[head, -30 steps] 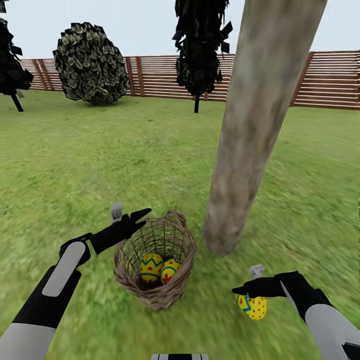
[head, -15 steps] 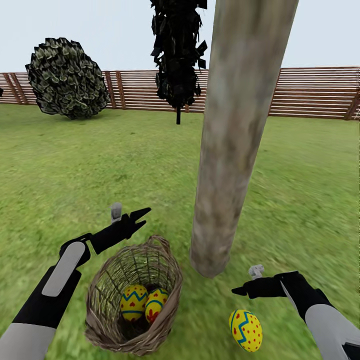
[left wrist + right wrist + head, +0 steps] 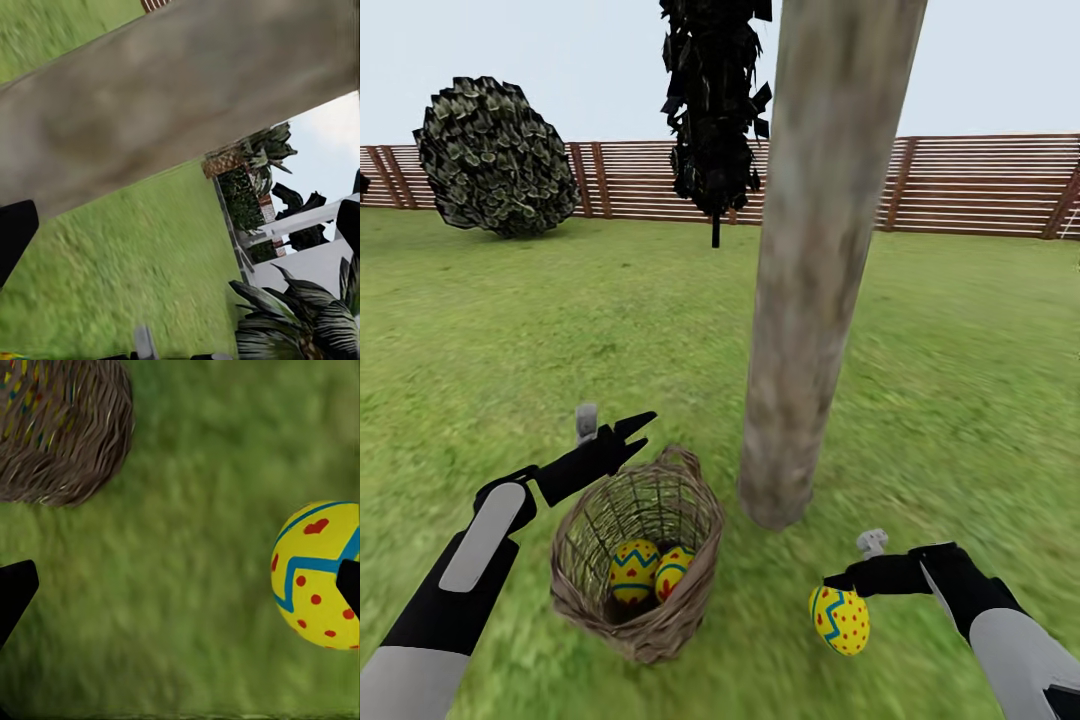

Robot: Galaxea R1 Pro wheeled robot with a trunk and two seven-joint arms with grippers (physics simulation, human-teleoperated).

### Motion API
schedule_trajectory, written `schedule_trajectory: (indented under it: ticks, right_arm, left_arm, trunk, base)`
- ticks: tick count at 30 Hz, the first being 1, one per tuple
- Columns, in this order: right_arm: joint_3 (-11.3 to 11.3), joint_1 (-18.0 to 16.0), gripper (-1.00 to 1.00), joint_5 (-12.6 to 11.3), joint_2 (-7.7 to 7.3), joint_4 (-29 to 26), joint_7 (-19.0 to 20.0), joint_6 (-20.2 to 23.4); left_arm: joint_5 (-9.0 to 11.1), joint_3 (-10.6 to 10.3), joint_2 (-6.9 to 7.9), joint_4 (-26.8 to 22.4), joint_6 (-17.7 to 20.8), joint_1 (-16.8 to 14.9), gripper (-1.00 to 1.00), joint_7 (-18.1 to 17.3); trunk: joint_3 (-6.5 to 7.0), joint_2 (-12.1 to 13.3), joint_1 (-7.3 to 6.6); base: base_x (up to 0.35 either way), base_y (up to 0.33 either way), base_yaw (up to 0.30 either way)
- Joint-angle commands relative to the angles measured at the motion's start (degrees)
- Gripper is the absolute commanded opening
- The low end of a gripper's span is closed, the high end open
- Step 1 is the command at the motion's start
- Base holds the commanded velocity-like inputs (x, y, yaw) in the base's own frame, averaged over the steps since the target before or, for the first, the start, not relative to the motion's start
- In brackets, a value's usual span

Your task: Take the three Easter eggs out of the wicker basket on the lawn in the garden, then place them on the lawn next to a single tree (choose any tree) so that all three eggs are next to the same tree and none are left in the basket.

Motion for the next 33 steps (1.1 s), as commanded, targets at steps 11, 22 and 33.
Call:
schedule_trajectory:
  ticks: [11,22,33]
  right_arm:
    - [-0.5,0.0,1.00,0.4,0.06,-0.1,0.4,0.5]
    - [-0.5,0.0,1.00,0.4,-0.21,-0.2,0.6,0.4]
    - [-7.3,0.0,1.00,-9.1,-8.44,-2.6,18.7,0.8]
  left_arm:
    - [-0.1,0.1,0.04,0.1,0.1,0.0,1.00,-0.2]
    - [-0.1,0.0,-0.01,0.1,0.1,0.0,1.00,-0.2]
    - [-0.1,0.0,-0.24,0.1,-0.1,0.1,1.00,-0.2]
  trunk:
    - [-0.05,0.0,-0.05]
    - [-0.05,0.0,-0.05]
    - [0.67,1.6,-0.93]
  base:
    - [-0.128,0.068,0.000]
    - [-0.001,0.286,0.000]
    - [0.000,0.038,0.000]
